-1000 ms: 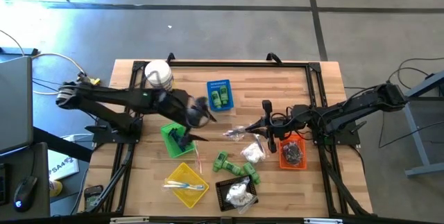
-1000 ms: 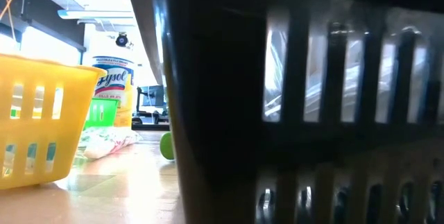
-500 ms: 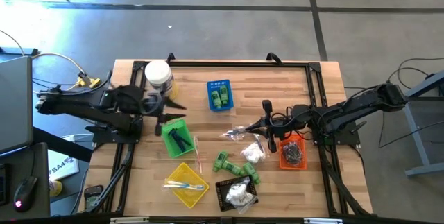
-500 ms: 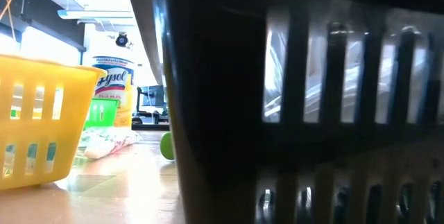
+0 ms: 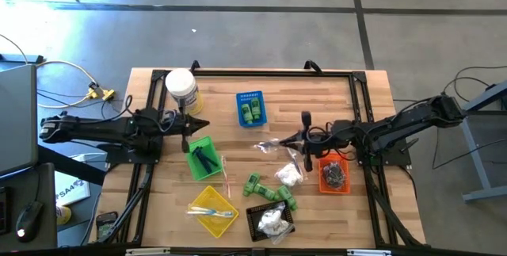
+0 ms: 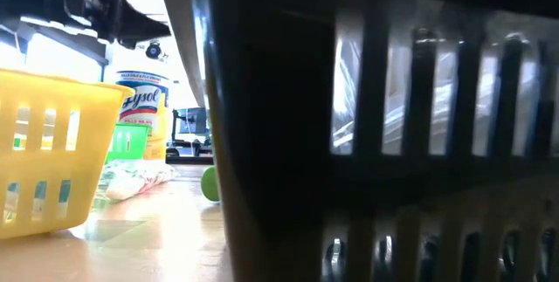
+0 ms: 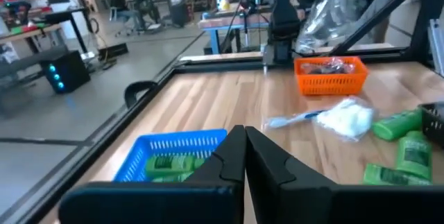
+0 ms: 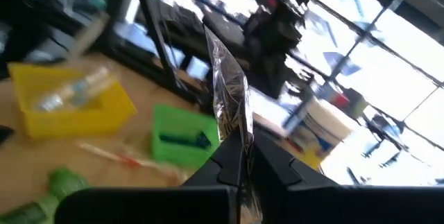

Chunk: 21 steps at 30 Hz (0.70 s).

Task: Pick & Place Travel size toiletries
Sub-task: Put the hair brush into the orange bin

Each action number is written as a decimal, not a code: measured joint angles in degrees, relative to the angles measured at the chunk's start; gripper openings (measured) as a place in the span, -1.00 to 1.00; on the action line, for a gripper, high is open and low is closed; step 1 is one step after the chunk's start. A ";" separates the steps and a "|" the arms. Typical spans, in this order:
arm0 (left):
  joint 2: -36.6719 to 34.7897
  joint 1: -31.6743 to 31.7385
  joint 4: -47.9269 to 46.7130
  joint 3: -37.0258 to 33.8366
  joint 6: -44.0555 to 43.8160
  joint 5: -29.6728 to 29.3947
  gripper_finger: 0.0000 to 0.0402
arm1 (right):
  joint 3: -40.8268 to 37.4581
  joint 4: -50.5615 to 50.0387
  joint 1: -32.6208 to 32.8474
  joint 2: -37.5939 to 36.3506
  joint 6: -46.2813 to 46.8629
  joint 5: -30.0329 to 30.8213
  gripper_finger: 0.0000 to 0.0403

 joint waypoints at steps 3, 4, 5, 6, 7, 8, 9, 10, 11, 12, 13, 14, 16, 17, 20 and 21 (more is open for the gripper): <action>-0.51 1.01 0.24 -1.79 -0.48 0.01 -0.99 | 0.00 -4.35 0.49 -2.01 0.26 4.49 -0.96; -0.47 1.17 0.20 -2.16 -0.51 0.01 -0.98 | 0.00 -6.27 0.93 -3.26 0.39 6.15 -0.97; -0.45 1.16 -0.06 -2.57 -0.54 -0.02 -0.98 | 0.00 -8.89 1.58 -4.91 0.63 7.89 -0.97; -0.31 1.07 -0.39 -2.94 -0.53 -0.01 -0.98 | 0.00 -11.85 2.32 -6.77 1.17 9.94 -0.96; -0.16 1.07 -0.54 -3.40 -0.53 0.03 -0.98 | 0.00 -14.44 3.13 -8.77 1.96 12.24 -0.96; 0.08 1.07 -0.60 -3.90 -0.53 0.13 -0.98 | 0.00 -17.11 4.04 -10.92 2.96 14.32 -0.95; 0.22 1.07 -0.70 -4.38 -0.55 0.09 -0.98 | 0.00 -20.14 4.99 -13.28 4.07 16.37 -0.95; 0.29 1.07 -0.97 -4.79 -0.55 0.07 -0.98 | 0.00 -22.98 6.00 -15.72 5.47 18.53 -0.95; 0.38 1.07 -1.00 -5.05 -0.53 0.08 -0.98 | 0.00 -25.74 7.15 -18.21 7.01 20.66 -0.96; 0.41 1.07 -0.86 -5.21 -0.52 0.07 -0.98 | 0.00 -28.57 8.28 -20.59 8.79 22.79 -0.97; 0.41 1.07 -0.73 -5.37 -0.36 0.07 -0.98 | 0.00 -30.97 9.38 -22.71 10.79 24.59 -0.97; 0.41 1.07 -1.03 -5.42 -0.13 0.07 -0.98 | 0.00 -33.52 10.42 -24.68 12.77 26.49 -0.97; 0.44 1.07 -1.08 -5.44 0.60 0.07 -0.98 | 0.00 -39.29 12.45 -27.73 16.66 30.64 -0.96; 0.42 1.07 -1.02 -5.44 0.77 0.07 -0.98 | 0.00 -42.13 13.38 -28.78 18.65 32.59 -0.96; 0.41 1.07 -0.97 -5.44 0.83 0.07 -0.98 | 0.00 -48.90 15.41 -31.07 24.69 36.98 -0.96; 0.41 1.07 -0.97 -5.44 0.83 0.09 -0.98 | 0.17 -51.00 15.73 -31.95 26.80 37.52 -0.97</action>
